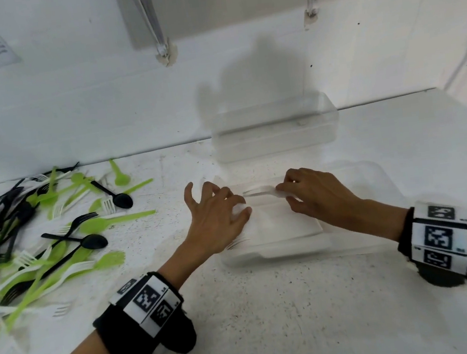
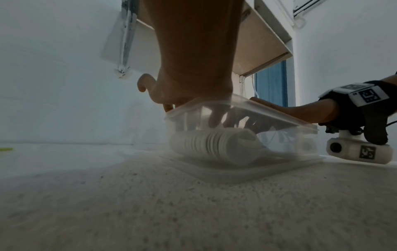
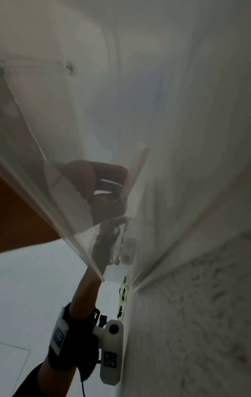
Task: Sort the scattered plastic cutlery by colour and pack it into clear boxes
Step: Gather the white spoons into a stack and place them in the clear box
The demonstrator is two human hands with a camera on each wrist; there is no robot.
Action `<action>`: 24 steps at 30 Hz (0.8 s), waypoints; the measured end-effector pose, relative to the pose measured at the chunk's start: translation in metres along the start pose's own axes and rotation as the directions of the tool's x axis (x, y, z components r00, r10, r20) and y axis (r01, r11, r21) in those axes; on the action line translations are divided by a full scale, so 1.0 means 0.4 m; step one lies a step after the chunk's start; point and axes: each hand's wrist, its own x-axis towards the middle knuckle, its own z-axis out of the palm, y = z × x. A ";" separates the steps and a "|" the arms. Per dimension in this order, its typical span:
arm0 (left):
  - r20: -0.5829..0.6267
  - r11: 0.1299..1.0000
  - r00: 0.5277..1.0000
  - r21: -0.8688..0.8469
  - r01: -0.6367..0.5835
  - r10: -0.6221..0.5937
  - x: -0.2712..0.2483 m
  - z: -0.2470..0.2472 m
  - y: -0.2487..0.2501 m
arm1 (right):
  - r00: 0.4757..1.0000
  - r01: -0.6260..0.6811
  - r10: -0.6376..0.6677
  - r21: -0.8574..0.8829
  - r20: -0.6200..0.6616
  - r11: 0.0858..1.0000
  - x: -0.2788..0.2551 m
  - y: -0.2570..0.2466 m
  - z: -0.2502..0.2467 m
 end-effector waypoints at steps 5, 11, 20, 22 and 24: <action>-0.009 0.995 0.999 -0.099 0.034 -0.035 -0.003 -0.007 0.003 | 1.000 0.025 -0.024 -0.034 0.007 0.999 0.010 -0.003 0.016; -0.016 0.979 0.998 -0.196 0.062 -0.067 -0.010 -0.019 0.008 | 0.994 0.033 -0.020 -0.127 0.103 0.991 0.019 -0.011 0.017; -0.022 0.990 0.998 -0.133 0.055 -0.058 -0.011 -0.018 0.011 | 0.965 0.064 0.004 -0.249 0.263 0.966 0.050 -0.049 0.016; -0.014 0.990 0.996 -0.112 0.084 -0.086 -0.012 -0.017 0.013 | 0.959 0.076 0.005 -0.275 0.284 0.959 0.053 -0.048 0.021; -0.069 0.990 0.993 -0.117 0.084 -0.092 -0.017 -0.016 0.014 | 0.952 0.109 -0.009 -0.313 0.306 0.944 0.060 -0.054 0.026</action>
